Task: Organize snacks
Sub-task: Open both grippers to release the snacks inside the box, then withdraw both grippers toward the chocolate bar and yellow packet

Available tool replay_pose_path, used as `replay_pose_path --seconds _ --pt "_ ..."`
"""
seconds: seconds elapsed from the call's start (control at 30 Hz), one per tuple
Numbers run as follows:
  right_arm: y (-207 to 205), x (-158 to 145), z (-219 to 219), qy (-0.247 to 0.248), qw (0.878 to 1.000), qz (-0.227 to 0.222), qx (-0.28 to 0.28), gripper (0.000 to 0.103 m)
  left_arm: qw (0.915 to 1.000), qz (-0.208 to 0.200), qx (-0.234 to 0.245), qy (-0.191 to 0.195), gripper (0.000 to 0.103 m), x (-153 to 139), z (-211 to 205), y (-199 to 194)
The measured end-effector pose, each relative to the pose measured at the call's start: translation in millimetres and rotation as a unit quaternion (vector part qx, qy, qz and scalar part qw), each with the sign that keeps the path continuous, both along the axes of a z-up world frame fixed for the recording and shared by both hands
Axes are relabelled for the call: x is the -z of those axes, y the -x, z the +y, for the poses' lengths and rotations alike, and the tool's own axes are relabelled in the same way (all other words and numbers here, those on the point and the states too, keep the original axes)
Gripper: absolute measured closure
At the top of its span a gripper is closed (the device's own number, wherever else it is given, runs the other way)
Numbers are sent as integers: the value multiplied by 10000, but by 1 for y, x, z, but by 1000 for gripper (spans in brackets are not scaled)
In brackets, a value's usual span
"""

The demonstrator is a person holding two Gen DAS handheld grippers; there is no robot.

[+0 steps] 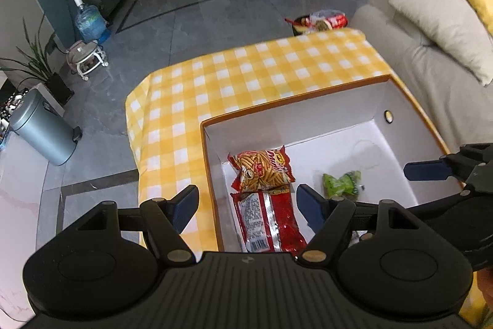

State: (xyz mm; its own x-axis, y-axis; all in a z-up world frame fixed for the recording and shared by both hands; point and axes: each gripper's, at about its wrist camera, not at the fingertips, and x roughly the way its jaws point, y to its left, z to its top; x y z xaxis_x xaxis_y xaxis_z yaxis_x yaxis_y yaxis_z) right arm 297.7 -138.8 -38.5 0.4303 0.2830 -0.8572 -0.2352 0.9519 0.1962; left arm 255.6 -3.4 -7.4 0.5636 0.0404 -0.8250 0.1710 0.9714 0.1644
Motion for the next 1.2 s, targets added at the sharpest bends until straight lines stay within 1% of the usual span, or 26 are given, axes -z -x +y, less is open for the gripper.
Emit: replay_pose_path --seconds 0.23,0.47,0.67,0.9,1.03,1.1,1.2 --pt "41 -18 -4 -46 9998 -181 29 27 9997 -192 3 127 18 -18 1 41" --pt "85 -27 -7 99 9995 -291 -42 27 9993 -211 25 298 18 -20 1 81" --pt "120 -27 -7 210 9991 -356 -135 27 9986 -20 26 530 18 -14 7 108" --pt "153 -16 -14 89 9990 -353 -257 27 9967 241 114 761 18 1 15 137" --pt "169 -3 -26 -182 9992 -300 -164 27 9962 510 157 692 18 19 16 151" --pt "176 5 -32 -243 9994 -235 -65 27 9951 662 141 726 18 29 15 156" --pt "184 18 -35 -241 9996 -140 56 30 9931 882 4 771 18 43 18 161"
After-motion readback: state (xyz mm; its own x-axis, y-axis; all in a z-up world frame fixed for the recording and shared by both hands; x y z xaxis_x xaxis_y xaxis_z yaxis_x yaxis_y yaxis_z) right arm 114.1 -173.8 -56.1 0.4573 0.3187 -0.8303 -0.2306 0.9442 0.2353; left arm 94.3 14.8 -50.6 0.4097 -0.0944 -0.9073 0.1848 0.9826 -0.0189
